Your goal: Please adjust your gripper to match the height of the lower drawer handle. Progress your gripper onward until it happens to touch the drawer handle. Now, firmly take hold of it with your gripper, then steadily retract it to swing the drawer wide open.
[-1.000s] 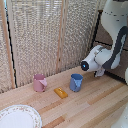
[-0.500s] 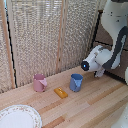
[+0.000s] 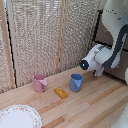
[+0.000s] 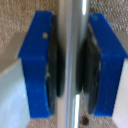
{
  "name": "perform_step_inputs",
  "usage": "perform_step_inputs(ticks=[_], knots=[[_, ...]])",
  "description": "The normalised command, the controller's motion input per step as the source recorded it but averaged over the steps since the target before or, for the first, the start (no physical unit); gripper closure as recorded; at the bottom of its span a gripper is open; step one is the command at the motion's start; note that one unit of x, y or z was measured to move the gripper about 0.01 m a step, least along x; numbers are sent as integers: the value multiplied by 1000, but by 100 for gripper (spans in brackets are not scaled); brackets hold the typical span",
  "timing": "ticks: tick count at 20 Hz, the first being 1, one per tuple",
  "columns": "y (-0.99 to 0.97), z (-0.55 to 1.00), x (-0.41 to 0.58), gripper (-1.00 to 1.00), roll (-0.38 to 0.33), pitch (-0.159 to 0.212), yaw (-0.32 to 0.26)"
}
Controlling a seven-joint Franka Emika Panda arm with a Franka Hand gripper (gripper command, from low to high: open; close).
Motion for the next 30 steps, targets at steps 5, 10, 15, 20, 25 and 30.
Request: perform_step_inputs(ticks=[5,10,15,20,25,30], knots=[[863,-14,328,100,85,57,-5],[602,319,523,100,150,131,-53],[345,427,489,100,181,166,-61],[243,442,345,-100,171,153,-54],[164,83,59,-100,8,14,0],[66,21,13,-100,2,-3,53]])
